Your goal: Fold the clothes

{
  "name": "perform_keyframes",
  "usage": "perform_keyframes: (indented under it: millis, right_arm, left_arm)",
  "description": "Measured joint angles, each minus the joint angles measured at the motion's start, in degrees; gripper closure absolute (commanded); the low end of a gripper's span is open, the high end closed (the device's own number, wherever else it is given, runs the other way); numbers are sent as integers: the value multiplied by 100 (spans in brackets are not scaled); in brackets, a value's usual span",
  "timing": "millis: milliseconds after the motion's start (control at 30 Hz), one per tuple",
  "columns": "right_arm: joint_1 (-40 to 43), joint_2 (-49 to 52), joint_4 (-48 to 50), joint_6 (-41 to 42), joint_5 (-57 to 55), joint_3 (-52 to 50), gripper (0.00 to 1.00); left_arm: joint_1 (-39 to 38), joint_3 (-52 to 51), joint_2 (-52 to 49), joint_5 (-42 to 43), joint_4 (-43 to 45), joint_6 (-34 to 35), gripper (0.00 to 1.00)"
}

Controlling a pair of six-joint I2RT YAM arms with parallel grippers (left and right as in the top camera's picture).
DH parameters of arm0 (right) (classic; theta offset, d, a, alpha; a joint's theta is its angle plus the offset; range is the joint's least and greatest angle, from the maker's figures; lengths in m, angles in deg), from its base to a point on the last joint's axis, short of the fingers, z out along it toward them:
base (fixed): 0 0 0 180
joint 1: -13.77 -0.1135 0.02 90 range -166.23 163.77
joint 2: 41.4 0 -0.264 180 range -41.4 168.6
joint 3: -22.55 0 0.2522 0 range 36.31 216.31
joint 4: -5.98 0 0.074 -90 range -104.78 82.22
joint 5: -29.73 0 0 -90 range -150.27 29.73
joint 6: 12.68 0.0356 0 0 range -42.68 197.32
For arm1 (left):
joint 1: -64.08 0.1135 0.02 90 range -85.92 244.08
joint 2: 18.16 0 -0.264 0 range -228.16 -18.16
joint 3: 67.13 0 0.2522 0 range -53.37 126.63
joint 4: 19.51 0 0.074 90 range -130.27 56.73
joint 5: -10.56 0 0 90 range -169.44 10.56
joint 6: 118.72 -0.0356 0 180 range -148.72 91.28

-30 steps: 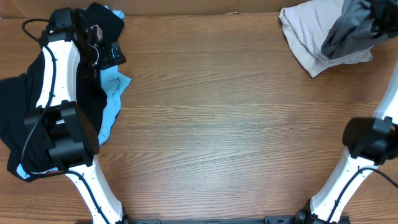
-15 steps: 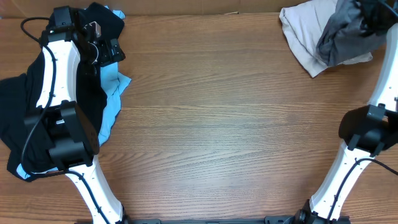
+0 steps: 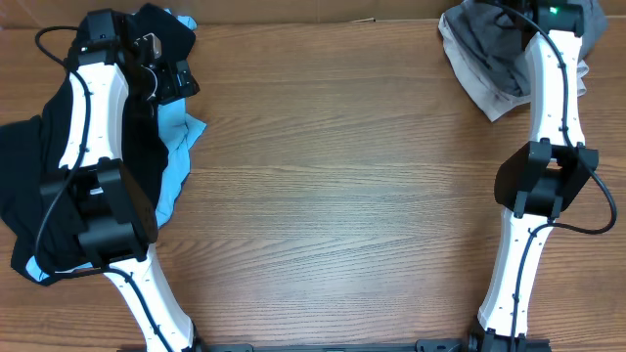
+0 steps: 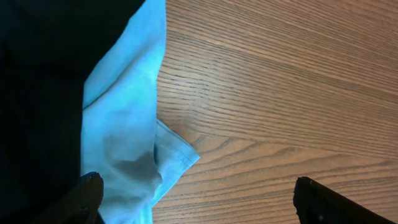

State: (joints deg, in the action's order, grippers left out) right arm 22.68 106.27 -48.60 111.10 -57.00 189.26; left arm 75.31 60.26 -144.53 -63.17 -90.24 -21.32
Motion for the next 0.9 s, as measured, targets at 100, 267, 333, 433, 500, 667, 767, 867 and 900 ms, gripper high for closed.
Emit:
perform_keyframes:
  millis: [100, 267, 333, 433, 500, 667, 767, 867, 900]
  right_arm:
    - [46, -175, -501, -46, 11, 7, 0]
    - [511, -675, -1585, -229, -98, 48, 0]
    - [662, -772, -1703, -450, -131, 48, 4]
    - [785, -802, -1390, -1069, -192, -46, 5]
    - [754, -802, -911, -1497, -201, -227, 0]
    - [568, -651, 273, -2382, -199, -634, 0]
    - [483, -345, 883, -2675, -186, -715, 0]
    - [470, 105, 1344, -2809, -177, -728, 0]
    - [479, 267, 1434, -2844, -184, -728, 0]
  left_arm:
    - [-37, 0, 0, 0, 2, -2, 0]
    - [-105, 0, 0, 0, 7, -2, 0]
    - [-114, 0, 0, 0, 9, -2, 0]
    - [-149, 0, 0, 0, 50, 0, 0]
    - [-151, 0, 0, 0, 50, 0, 0]
    - [-153, 0, 0, 2, 61, -2, 0]
    - [-181, 0, 0, -2, 63, 0, 0]
    - [-205, 0, 0, -2, 59, -2, 0]
    - [-216, 0, 0, 0, 55, 0, 0]
